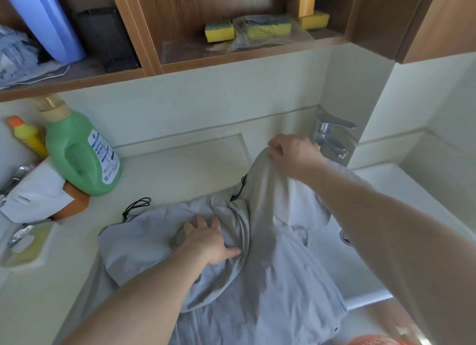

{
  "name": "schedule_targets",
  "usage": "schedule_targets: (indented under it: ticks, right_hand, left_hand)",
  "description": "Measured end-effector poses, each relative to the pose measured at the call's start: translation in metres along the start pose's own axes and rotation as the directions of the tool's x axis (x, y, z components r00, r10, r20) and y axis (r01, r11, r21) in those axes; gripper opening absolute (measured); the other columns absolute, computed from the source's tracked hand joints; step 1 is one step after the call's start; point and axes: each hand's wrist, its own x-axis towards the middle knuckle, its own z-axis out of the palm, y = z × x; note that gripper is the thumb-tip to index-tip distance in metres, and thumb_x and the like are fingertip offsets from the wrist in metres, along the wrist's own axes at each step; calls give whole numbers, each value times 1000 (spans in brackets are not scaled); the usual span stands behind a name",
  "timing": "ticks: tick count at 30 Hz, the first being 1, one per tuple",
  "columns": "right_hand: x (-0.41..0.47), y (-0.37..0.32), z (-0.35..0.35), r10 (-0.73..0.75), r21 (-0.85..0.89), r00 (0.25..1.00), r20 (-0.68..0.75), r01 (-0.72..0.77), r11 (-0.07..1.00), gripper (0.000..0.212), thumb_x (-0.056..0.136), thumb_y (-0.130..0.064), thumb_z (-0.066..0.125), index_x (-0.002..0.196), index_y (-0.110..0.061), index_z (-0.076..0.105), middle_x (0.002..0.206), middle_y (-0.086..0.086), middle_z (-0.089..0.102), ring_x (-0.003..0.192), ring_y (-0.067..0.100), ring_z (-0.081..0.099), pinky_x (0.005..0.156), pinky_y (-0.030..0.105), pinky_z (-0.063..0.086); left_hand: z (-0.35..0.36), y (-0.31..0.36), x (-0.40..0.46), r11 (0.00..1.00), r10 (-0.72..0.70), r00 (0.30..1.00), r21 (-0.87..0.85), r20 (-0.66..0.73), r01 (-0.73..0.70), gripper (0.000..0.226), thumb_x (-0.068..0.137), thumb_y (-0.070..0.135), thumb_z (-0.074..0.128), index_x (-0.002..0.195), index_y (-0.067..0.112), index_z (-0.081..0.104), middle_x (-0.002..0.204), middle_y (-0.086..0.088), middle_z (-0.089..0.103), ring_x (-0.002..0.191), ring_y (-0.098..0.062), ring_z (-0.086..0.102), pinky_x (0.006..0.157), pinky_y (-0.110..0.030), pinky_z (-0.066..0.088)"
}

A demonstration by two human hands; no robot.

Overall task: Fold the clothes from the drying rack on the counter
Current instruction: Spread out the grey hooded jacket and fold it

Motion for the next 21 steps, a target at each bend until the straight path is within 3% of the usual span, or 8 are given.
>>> schedule_targets:
  ticks: [2,5,7,9,13,16,18,21]
  right_hand:
    - [-8,18,14,109,22,993,33,-110,994,46,97,-52,47,136,-31,55,133,7,60,127,35,50,105,48,39]
    - [-20,68,38,315,23,931,182,-324,946,54,93,-57,44,135,-24,51,137,13,55,127,40,49,106,48,41]
    - [-33,93,48,370,-44,866,337,-378,925,54,92,-52,48,138,-23,51,139,14,56,128,39,50,106,46,43]
    - [-45,104,54,391,-53,852,347,-399,915,52,97,-42,52,145,-23,48,142,12,54,133,37,46,109,45,41]
    - [-68,76,61,311,64,928,207,-330,942,40,97,-30,51,137,-27,56,140,4,50,127,32,48,104,45,45]
    - [-88,47,80,148,137,945,291,-194,971,37,95,-30,47,131,-27,57,131,4,50,120,33,52,97,44,48]
    - [-99,35,95,86,149,922,377,-152,977,42,96,-31,46,138,-25,51,139,7,46,123,35,49,101,44,46]
    - [-106,29,109,139,97,879,455,-204,974,50,98,-35,44,147,-27,38,150,7,35,130,37,42,107,49,42]
  left_hand:
    - [-2,0,1,1000,-3,1000,5,10,3,126,76,91,47,162,21,-13,168,-19,-11,150,-55,1,122,-57,19]
    - [-7,0,1,1000,-2,1000,12,14,2,126,77,91,46,162,18,-13,167,-21,-11,150,-55,0,122,-59,17]
    - [-13,3,-3,998,21,1000,53,13,-22,122,82,87,45,162,13,-10,167,-23,-6,152,-51,0,123,-57,13]
    - [-18,7,-8,995,42,999,89,7,-43,119,86,84,44,162,9,-8,167,-23,-2,153,-46,0,123,-56,12]
    - [-18,5,1,998,-4,1000,62,18,3,126,78,89,48,162,12,-7,165,-25,2,153,-47,6,123,-54,14]
    - [-19,8,5,999,-28,1000,44,14,27,133,70,93,53,162,15,-3,164,-21,8,151,-47,13,121,-51,20]
    - [-21,13,3,999,-30,1000,30,1,30,132,70,90,58,162,15,0,163,-19,13,151,-44,17,120,-49,23]
    - [-21,12,4,999,-38,999,-12,-1,38,131,68,90,59,162,19,3,163,-16,15,150,-44,18,119,-50,25]
